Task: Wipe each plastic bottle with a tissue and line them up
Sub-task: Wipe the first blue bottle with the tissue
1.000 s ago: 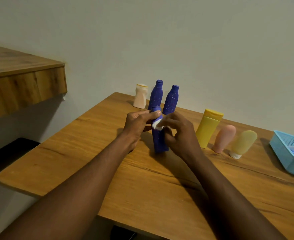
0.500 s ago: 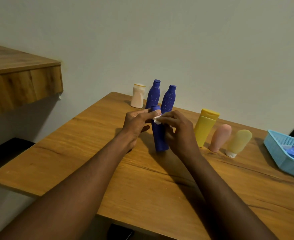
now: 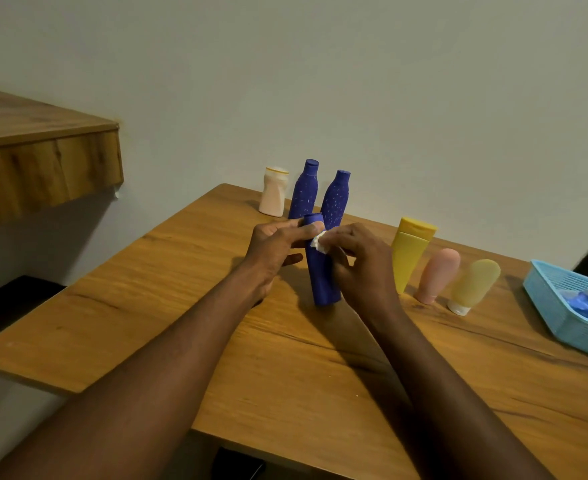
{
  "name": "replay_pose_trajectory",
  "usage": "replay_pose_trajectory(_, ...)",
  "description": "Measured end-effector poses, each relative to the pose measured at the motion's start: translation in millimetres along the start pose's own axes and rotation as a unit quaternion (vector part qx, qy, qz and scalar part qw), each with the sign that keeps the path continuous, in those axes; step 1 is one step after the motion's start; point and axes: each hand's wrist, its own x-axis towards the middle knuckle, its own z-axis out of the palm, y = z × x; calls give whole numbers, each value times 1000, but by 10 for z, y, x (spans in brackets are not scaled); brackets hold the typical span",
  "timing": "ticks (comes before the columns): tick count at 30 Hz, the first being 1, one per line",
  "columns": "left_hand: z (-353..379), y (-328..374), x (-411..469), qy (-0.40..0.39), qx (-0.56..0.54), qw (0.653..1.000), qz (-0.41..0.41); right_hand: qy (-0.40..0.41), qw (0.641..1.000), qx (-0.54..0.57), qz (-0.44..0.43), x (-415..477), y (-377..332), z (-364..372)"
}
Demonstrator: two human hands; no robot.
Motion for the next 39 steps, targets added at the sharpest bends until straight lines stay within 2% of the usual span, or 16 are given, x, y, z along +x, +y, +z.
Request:
replay_pose_trajectory(4,-31,-3,20,19,-22,1000,-4,-156,986,-49,-38,-85,-112,-30)
replay_pose_trajectory(6,-32,10,21,20,-14,1000,-3,-182,982,-46,-18,-109,-75,-36)
replay_pose_trajectory(8,-26,12,21,9,-4,1000,-1,-140,990,-24,17,-90,10,-36)
replay_pose_trajectory(11,-27,-6,29,-7,6,1000,-1,-30,998,8,53,-38,108,-18)
replay_pose_trajectory(13,-18,-23,27,-16,12,1000,1,23,999,13,42,1,125,-11)
replay_pose_trajectory(15,-7,-35,25,-23,17,1000,3,33,999,11,14,18,95,-2)
replay_pose_trajectory(17,-7,-45,32,-22,16,1000,2,-13,1000,1,-12,8,42,-6)
replay_pose_trajectory(20,-27,-42,45,-14,-1,1000,-4,-132,990,-28,-36,-39,-24,-33)
replay_pose_trajectory(22,-31,-35,44,-10,-2,1000,-4,-185,982,-17,-15,-55,-10,-79)
replay_pose_trajectory(24,-22,-41,44,-13,0,1000,0,-199,980,7,7,-57,50,-137)
replay_pose_trajectory(31,-12,-69,66,-21,-4,1000,3,-47,993,37,98,-44,254,-103)
replay_pose_trajectory(36,-13,-64,57,-5,-23,1000,14,6,994,27,105,-91,195,-21)
replay_pose_trajectory(39,-2,-65,59,6,-30,999,12,3,998,15,66,-99,168,-18)
